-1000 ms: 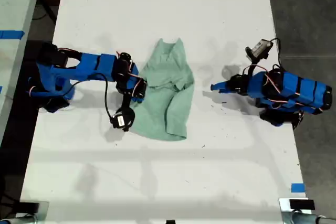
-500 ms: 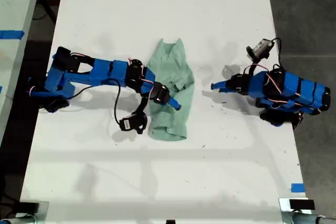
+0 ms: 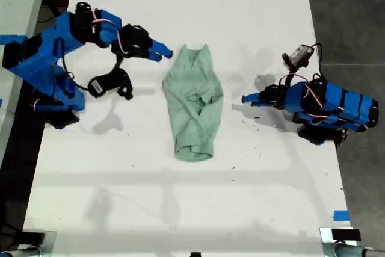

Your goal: Fold t shirt

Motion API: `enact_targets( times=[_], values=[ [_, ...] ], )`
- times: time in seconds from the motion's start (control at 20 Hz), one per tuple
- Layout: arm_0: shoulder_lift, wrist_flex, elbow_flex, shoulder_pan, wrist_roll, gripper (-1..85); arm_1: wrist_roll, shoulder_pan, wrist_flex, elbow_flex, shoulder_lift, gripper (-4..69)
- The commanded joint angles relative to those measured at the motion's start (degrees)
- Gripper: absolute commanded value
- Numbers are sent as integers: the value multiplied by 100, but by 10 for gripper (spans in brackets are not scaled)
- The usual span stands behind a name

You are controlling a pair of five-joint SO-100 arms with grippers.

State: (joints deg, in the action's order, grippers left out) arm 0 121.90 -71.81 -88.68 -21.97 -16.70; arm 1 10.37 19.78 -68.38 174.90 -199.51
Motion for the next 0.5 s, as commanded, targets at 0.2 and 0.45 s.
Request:
enact_targets(
  times=[0.2,0.45],
  values=[
    [8402,2065,-8657,-896,853,-2,105,-26,9,343,-79,165],
    [8411,2197,-9984,-1582,686,-2,62,0,-105,352,-79,56]
  ],
)
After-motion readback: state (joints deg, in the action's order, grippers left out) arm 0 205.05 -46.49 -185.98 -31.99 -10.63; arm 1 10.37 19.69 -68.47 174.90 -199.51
